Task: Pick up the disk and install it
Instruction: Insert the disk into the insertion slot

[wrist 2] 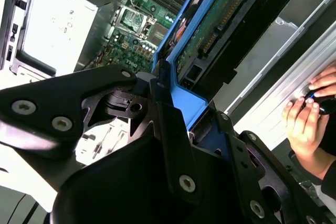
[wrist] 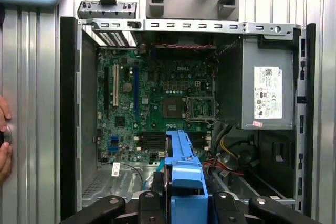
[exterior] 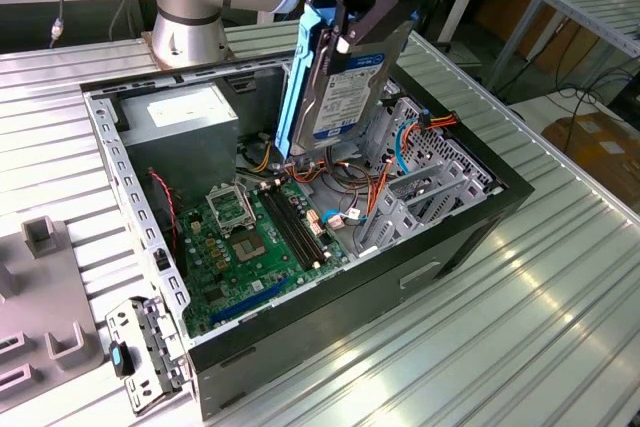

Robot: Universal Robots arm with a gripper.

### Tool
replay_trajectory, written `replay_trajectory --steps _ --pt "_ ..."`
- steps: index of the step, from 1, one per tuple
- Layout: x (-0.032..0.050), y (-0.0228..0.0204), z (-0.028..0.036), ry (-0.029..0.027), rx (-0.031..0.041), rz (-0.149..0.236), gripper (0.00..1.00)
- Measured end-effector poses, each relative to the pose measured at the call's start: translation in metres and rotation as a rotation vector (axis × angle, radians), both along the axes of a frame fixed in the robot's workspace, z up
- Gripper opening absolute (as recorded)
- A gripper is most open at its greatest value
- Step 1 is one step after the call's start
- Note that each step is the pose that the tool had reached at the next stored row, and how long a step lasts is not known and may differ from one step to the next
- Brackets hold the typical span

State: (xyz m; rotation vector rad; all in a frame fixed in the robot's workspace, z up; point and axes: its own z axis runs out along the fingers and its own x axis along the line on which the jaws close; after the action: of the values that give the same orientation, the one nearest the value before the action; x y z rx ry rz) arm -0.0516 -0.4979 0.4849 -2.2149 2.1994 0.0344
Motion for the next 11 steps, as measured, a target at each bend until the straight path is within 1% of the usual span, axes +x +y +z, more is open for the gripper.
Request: replay_trajectory --steps 2,6,8,9,10,11 --pt "0.0024 0.0 -0.0001 0.0 0.0 0.0 0.37" --pt "0.0032 -0.0003 -0.0001 0.0 -0.0005 0.0 0.37" --pt "0.0033 -0.0037 -0.0002 0.0 -0.0014 0.0 0.37" --pt "0.0033 -0.0061 -0.0002 0.0 -0.0017 0.0 0.37" --pt "0.0033 -0.0089 -0.0002 0.0 -0.002 0.0 0.37" --pt "0.0033 -0.0127 -0.0002 0.0 -0.0029 0.0 0.37"
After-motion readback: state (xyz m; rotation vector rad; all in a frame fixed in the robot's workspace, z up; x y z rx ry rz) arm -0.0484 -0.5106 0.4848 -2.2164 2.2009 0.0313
